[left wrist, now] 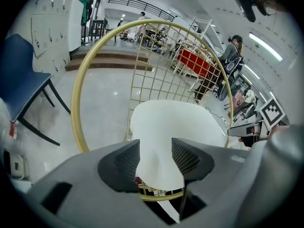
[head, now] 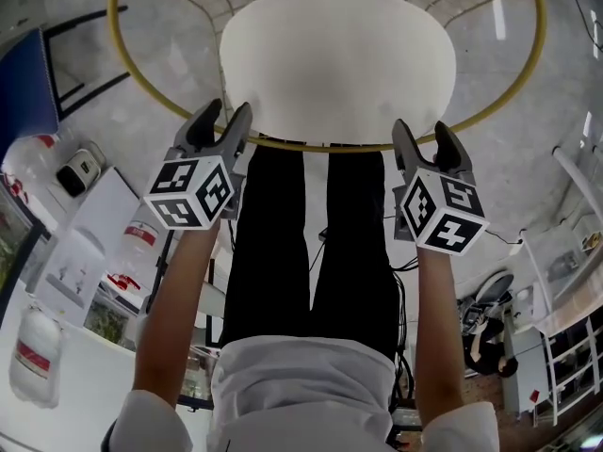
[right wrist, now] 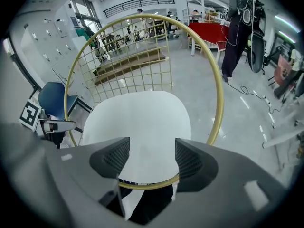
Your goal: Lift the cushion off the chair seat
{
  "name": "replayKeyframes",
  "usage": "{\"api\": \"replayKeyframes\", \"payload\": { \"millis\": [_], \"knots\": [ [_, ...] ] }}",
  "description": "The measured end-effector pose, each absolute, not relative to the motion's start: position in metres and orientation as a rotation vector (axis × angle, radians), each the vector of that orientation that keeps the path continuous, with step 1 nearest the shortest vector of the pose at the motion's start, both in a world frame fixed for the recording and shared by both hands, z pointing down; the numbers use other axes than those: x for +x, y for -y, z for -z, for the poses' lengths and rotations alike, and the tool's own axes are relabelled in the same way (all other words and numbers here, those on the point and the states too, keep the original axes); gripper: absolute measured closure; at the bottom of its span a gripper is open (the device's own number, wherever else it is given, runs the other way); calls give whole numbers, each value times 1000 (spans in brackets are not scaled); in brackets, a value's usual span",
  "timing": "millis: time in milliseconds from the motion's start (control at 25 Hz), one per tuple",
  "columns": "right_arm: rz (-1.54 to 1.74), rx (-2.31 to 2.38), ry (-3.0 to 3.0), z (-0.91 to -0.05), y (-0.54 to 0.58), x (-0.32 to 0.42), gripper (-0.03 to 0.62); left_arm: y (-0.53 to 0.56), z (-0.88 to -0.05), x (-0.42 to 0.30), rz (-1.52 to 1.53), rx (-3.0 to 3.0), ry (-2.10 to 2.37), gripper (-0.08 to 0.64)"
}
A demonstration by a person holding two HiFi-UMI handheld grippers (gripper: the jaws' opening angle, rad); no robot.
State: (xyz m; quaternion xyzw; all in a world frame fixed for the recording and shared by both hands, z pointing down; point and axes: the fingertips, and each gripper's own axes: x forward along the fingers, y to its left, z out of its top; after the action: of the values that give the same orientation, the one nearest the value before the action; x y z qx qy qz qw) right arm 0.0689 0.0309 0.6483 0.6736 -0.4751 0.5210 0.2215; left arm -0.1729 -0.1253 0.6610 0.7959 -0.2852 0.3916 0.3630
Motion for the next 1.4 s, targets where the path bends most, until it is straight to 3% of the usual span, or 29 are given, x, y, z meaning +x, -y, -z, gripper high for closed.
{"api": "replayKeyframes", "payload": {
  "millis": [600,920,1400],
  "knots": [
    [-1447,1853,1149,-697,-33,97,114,132,-706,-158,-1062,2020,751,284],
    [-1505,1862,1035,-714,-32,93,78,130,-708,-156,-1094,2027,779,281],
    [-1549,1836,991,-731,-27,88,80,137,-708,-156,-1081,1967,854,275]
  ]
}}
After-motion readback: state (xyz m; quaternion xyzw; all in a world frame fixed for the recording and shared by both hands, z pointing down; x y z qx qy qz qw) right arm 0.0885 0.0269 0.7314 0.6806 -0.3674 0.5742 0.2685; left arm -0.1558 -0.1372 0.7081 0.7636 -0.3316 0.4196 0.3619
